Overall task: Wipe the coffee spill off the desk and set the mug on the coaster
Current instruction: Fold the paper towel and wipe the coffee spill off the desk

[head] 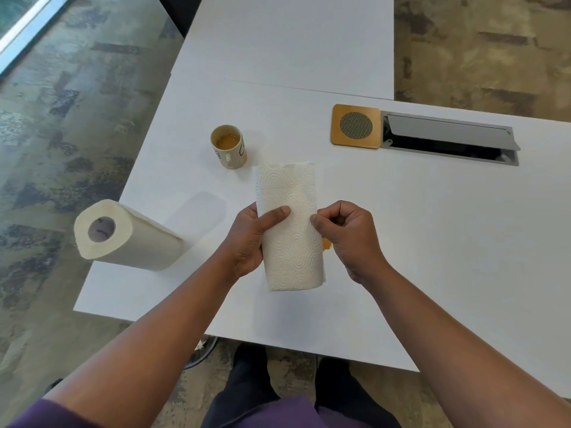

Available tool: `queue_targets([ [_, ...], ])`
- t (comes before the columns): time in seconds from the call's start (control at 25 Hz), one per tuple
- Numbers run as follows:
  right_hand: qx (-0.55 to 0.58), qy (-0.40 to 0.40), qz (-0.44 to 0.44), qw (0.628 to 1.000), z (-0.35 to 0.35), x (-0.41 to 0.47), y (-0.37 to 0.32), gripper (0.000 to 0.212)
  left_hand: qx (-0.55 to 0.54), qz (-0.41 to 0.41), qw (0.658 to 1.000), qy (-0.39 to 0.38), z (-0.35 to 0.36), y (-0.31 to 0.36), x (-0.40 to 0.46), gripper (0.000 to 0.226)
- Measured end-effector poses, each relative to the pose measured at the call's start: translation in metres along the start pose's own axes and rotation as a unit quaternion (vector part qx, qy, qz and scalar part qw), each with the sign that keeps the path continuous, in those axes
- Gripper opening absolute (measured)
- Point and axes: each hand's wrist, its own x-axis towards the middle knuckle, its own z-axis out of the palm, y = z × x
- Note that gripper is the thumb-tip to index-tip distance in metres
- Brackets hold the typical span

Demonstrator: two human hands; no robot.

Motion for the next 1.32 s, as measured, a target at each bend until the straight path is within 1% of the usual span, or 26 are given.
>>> queue_targets([
  [0.12, 0.015, -0.003, 0.004, 1.000, 0.001, 0.001, 0.001, 0.015, 0.000, -0.007, 1.000, 0.019, 0.000, -0.001, 0.001, 0.042],
  [0.16, 0.044, -0.008, 0.027, 0.999, 0.000, 0.003, 0.001, 0.024, 0.009, -0.014, 1.000, 0.018, 0.000, -0.002, 0.002, 0.041],
  [0.2, 0.075, -0.016, 0.064, 0.995, 0.000, 0.006, 0.001, 0.038, 0.029, -0.022, 0.999, 0.014, 0.001, -0.002, 0.003, 0.041],
  [0.24, 0.088, -0.028, 0.106, 0.990, 0.000, 0.009, 0.001, 0.047, 0.054, -0.033, 0.998, 0.008, 0.002, -0.002, 0.005, 0.041],
  [0.28, 0.086, -0.039, 0.130, 0.987, 0.000, 0.013, 0.003, 0.048, 0.083, -0.043, 0.996, 0.005, 0.004, -0.002, 0.007, 0.041],
  [0.32, 0.078, -0.044, 0.138, 0.986, -0.001, 0.016, 0.004, 0.040, 0.111, -0.049, 0.993, 0.008, 0.006, -0.003, 0.009, 0.041],
  [0.4, 0.059, -0.025, 0.139, 0.988, -0.002, 0.022, 0.009, 0.024, 0.191, -0.044, 0.979, 0.051, 0.012, -0.004, 0.017, 0.043],
  [0.44, 0.054, -0.010, 0.139, 0.989, -0.004, 0.023, 0.010, 0.019, 0.241, -0.037, 0.966, 0.081, 0.014, -0.006, 0.022, 0.047],
  [0.52, 0.059, 0.008, 0.140, 0.988, -0.008, 0.024, 0.015, 0.016, 0.308, -0.018, 0.942, 0.129, 0.017, -0.009, 0.031, 0.054],
  [0.56, 0.064, 0.013, 0.144, 0.987, -0.011, 0.025, 0.018, 0.016, 0.318, -0.010, 0.938, 0.138, 0.018, -0.011, 0.034, 0.053],
  [0.64, 0.077, 0.019, 0.152, 0.985, -0.016, 0.026, 0.024, 0.019, 0.323, 0.013, 0.936, 0.139, 0.019, -0.018, 0.039, 0.042],
  [0.68, 0.083, 0.025, 0.156, 0.984, -0.018, 0.025, 0.027, 0.021, 0.317, 0.031, 0.938, 0.138, 0.019, -0.021, 0.040, 0.029],
  [0.72, 0.089, 0.033, 0.162, 0.982, -0.021, 0.025, 0.029, 0.023, 0.307, 0.049, 0.941, 0.132, 0.018, -0.022, 0.041, 0.015],
  [0.76, 0.093, 0.041, 0.167, 0.981, -0.024, 0.025, 0.030, 0.025, 0.299, 0.068, 0.944, 0.120, 0.017, -0.023, 0.041, 0.013],
  [0.84, 0.092, 0.045, 0.173, 0.980, -0.031, 0.025, 0.032, 0.025, 0.297, 0.078, 0.948, 0.080, 0.016, -0.021, 0.042, 0.028],
  [0.96, 0.095, 0.031, 0.175, 0.979, -0.037, 0.023, 0.034, 0.026, 0.268, 0.030, 0.963, 0.024, 0.016, -0.014, 0.045, 0.041],
  [1.04, 0.101, 0.029, 0.173, 0.979, -0.037, 0.022, 0.035, 0.027, 0.249, 0.007, 0.968, -0.019, 0.016, -0.009, 0.047, 0.054],
  [1.2, 0.106, 0.018, 0.167, 0.980, -0.037, 0.023, 0.035, 0.024, 0.242, 0.000, 0.967, -0.085, 0.012, 0.000, 0.049, 0.082],
  [1.28, 0.117, 0.022, 0.168, 0.979, -0.037, 0.023, 0.036, 0.025, 0.237, -0.002, 0.967, -0.088, 0.012, 0.000, 0.050, 0.087],
  [1.32, 0.125, 0.030, 0.167, 0.977, -0.037, 0.024, 0.037, 0.024, 0.232, -0.013, 0.970, -0.076, 0.011, -0.002, 0.049, 0.083],
])
